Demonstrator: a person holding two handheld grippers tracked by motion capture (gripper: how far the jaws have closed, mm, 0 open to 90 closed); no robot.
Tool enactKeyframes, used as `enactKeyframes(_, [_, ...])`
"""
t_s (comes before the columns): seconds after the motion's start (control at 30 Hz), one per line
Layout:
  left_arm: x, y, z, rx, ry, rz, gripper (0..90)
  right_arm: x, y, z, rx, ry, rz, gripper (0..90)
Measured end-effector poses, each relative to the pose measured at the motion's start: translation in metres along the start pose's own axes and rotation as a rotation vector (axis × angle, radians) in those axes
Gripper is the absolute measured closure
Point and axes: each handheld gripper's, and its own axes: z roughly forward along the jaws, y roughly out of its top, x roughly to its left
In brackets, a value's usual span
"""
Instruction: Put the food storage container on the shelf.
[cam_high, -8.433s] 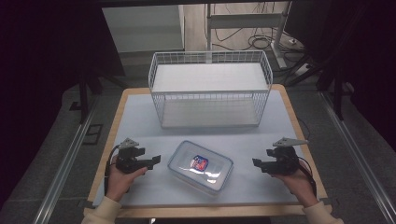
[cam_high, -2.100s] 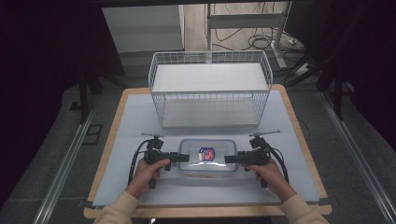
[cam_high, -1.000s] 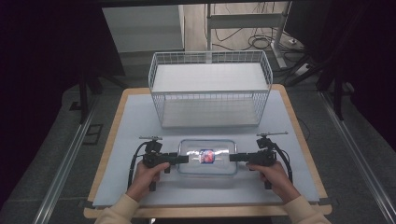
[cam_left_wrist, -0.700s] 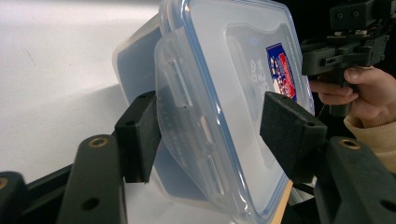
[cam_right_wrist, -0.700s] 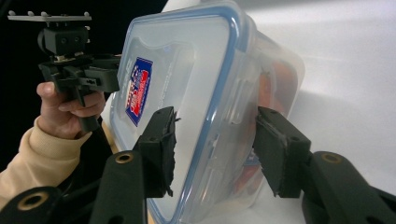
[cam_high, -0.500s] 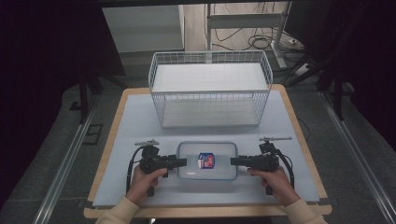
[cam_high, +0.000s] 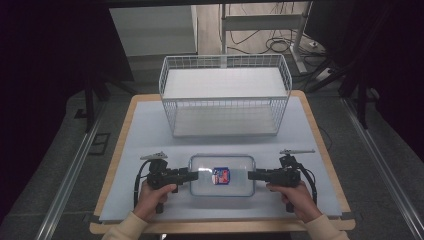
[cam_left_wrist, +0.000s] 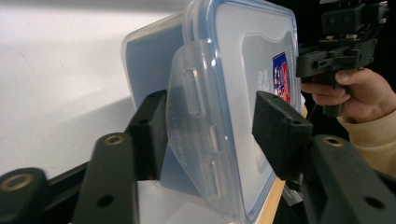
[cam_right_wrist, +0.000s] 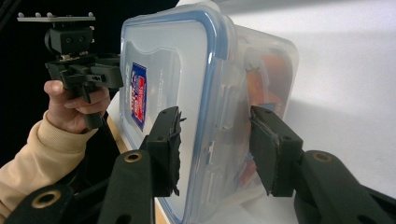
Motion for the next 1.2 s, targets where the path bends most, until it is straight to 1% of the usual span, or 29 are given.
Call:
enactKeyframes(0.1, [0.000,-0.001,0.000,-0.001,-0.001,0.003,48.3,0.000,0.000,0.000,0.000,0.006,-0.001,55.1])
enactKeyframes(0.13, [-0.002,-0.001,0.000,-0.004,0.007,-0.002,48.2,0.000,0.000,0.000,0.000,0.004,-0.002,55.1])
enactKeyframes(0.27, [-0.002,-0.001,0.000,-0.008,0.009,-0.011,48.2,0.001,0.000,0.000,0.001,-0.002,0.002,55.1])
enactKeyframes(0.5, [-0.005,0.000,0.000,-0.009,0.018,-0.019,48.5,0.001,0.001,0.000,0.002,-0.006,0.020,55.1])
enactKeyframes(0.6, [-0.009,0.002,-0.001,-0.018,0.031,-0.007,48.8,0.003,0.001,-0.001,-0.004,-0.013,0.023,55.2])
enactKeyframes(0.63, [-0.009,0.002,-0.001,-0.018,0.031,-0.007,48.9,0.004,0.001,-0.002,-0.004,-0.017,0.019,55.2])
enactKeyframes(0.67, [-0.011,0.003,-0.001,-0.019,0.038,0.002,48.9,0.004,0.001,-0.002,-0.003,-0.022,0.012,55.1])
enactKeyframes(0.8, [-0.012,0.004,-0.001,-0.020,0.039,0.001,49.0,0.004,0.002,-0.003,-0.008,-0.018,0.014,55.2])
enactKeyframes(1.0, [-0.017,0.008,-0.001,-0.030,0.037,0.014,49.0,0.006,0.004,-0.008,-0.024,-0.015,0.005,55.2])
enactKeyframes(1.17, [-0.019,0.011,-0.001,-0.033,0.033,0.023,49.0,0.009,0.007,-0.012,-0.032,-0.020,-0.016,55.2])
enactKeyframes(1.2, [-0.021,0.013,-0.001,-0.033,0.032,0.031,49.1,0.010,0.008,-0.014,-0.036,-0.022,-0.024,55.1])
